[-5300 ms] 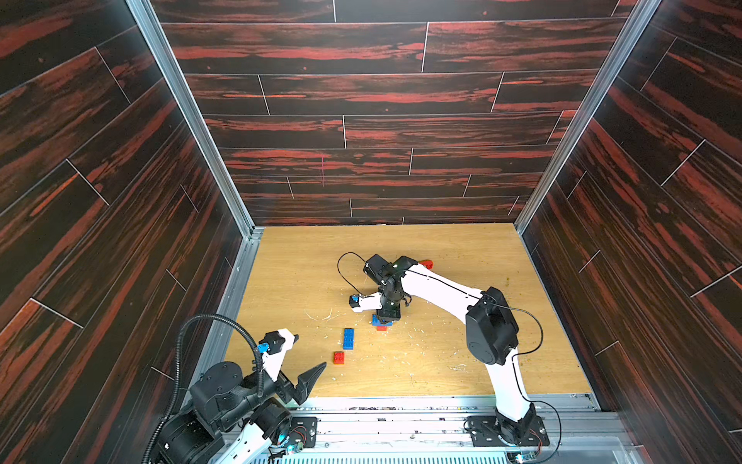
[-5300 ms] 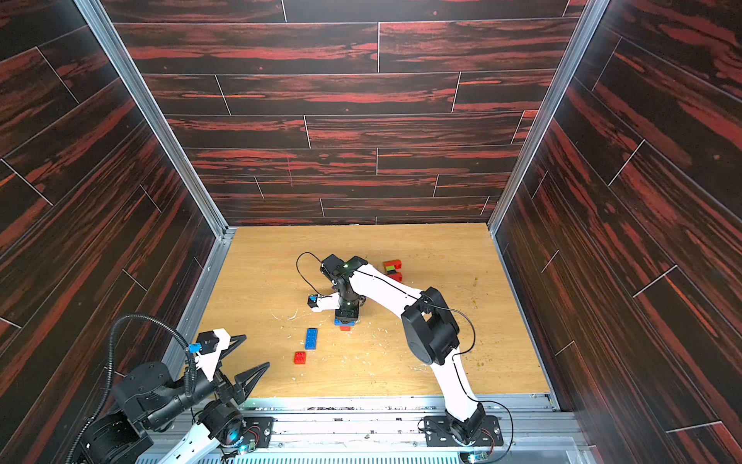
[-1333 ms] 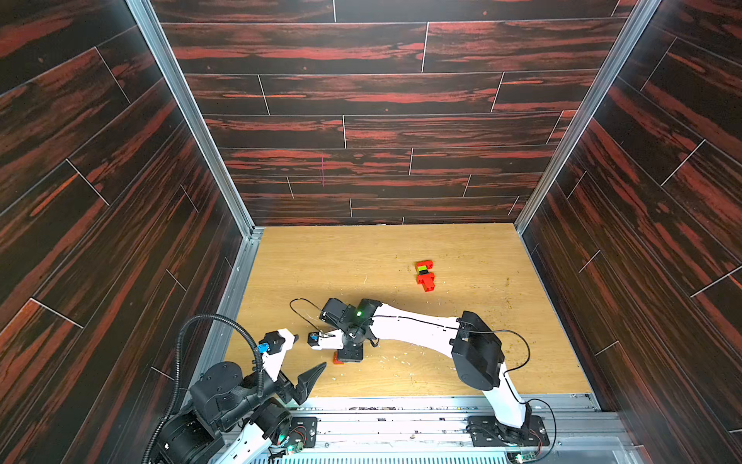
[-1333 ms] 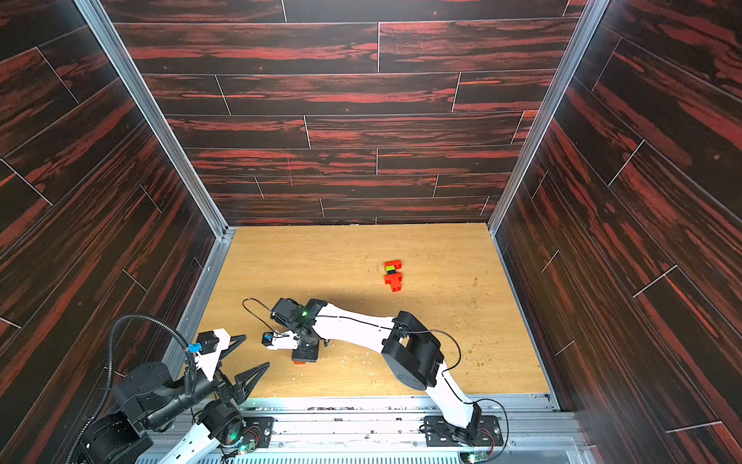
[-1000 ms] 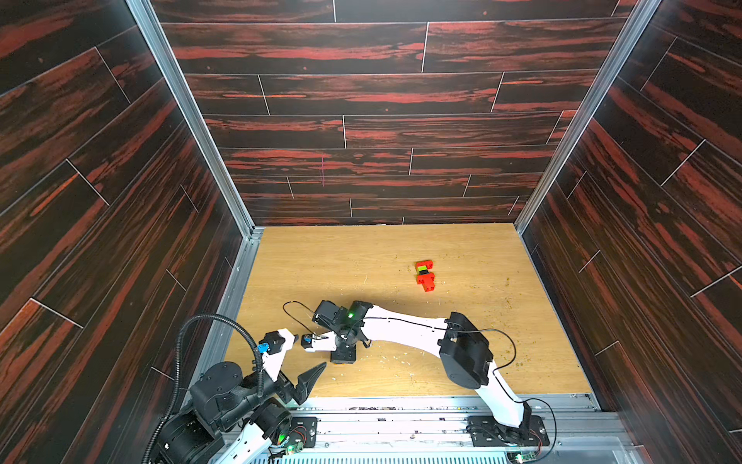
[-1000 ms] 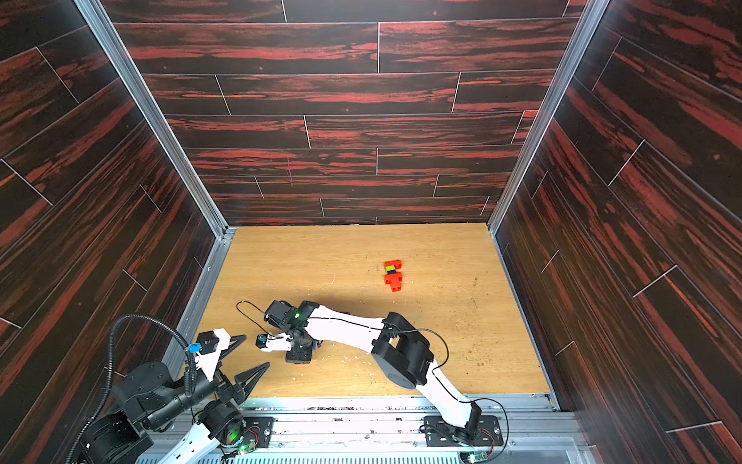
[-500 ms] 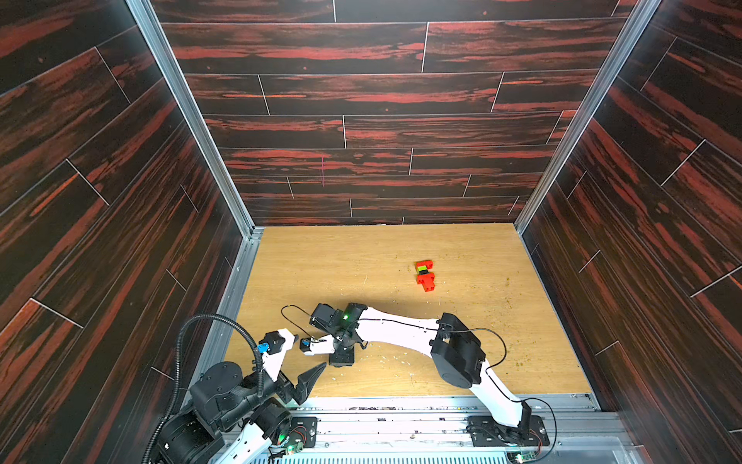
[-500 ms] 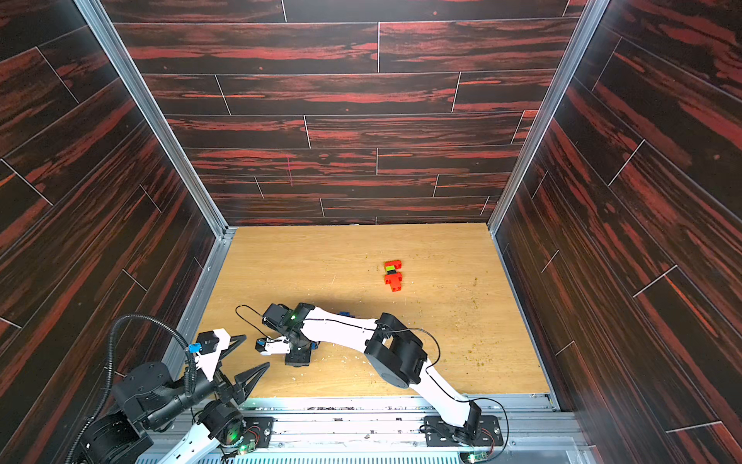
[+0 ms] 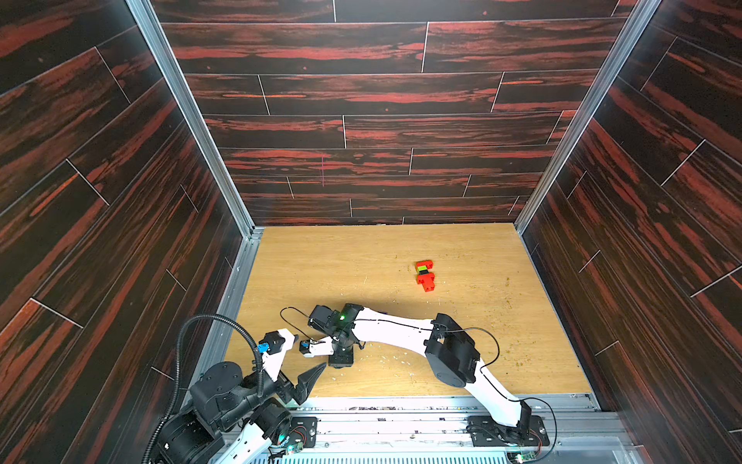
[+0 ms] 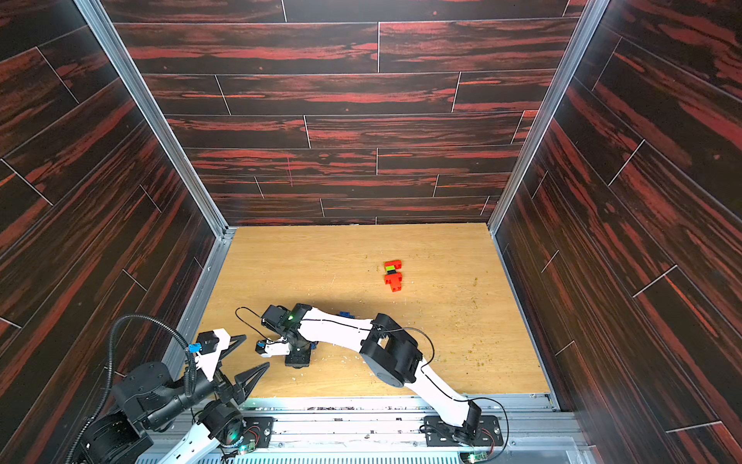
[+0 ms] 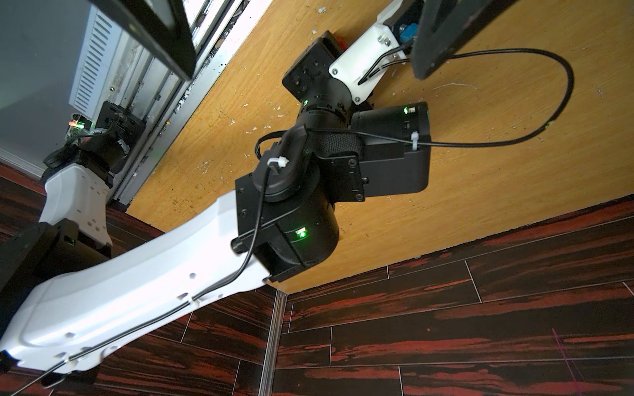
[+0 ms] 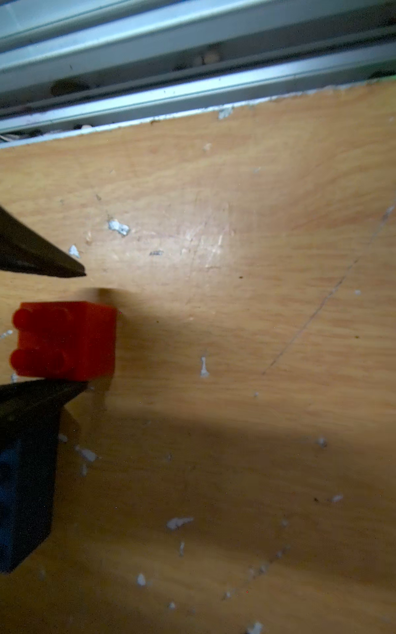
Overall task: Assemble the letter f with lego
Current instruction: Pick up the lego brick from the center of the board.
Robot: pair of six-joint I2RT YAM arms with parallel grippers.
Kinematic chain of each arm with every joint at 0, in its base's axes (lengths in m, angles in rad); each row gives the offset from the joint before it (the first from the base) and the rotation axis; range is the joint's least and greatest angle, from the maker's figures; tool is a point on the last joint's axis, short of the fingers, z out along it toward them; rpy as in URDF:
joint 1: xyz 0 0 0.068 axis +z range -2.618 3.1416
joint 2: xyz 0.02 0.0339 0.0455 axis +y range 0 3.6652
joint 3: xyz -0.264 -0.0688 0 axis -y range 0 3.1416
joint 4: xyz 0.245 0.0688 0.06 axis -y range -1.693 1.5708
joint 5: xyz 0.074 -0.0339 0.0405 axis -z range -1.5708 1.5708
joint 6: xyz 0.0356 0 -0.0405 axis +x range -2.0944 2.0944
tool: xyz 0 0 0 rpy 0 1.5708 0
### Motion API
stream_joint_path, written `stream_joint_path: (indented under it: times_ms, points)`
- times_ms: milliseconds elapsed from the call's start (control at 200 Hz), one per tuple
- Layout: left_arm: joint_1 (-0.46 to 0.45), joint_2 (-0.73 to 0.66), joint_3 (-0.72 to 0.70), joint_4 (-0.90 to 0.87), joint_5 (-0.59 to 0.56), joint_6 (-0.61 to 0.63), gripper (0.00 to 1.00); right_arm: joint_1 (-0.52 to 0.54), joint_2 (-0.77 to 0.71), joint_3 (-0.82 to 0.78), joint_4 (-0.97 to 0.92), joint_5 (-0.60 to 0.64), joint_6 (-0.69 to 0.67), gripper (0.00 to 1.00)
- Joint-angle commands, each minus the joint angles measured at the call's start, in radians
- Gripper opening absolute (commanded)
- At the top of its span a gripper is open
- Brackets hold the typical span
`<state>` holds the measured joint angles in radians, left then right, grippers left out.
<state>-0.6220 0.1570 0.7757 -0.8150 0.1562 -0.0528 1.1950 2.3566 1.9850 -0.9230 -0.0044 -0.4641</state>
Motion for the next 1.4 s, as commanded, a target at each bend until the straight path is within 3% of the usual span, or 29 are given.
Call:
stream_joint_path:
  times_ms: [0,205,742,962,1393]
  points:
    - [-0.003,-0.005,0.005,0.003,0.002,-0.001,1.00,0.010,0.025,0.021,-0.029,-0.015,-0.005,0.48]
    - [-0.002,-0.007,0.005,0.004,-0.001,-0.001,1.00,0.009,0.033,0.028,-0.045,-0.020,-0.005,0.43]
    - [-0.002,-0.009,0.005,0.004,0.000,-0.001,1.00,0.010,0.041,0.027,-0.050,-0.010,0.000,0.42]
    - [-0.003,-0.009,0.005,0.004,-0.003,-0.001,1.00,0.009,0.035,0.026,-0.057,-0.011,0.006,0.34]
    - [-0.002,-0.016,0.004,0.004,-0.003,0.001,1.00,-0.006,-0.082,-0.026,-0.077,0.044,0.047,0.33]
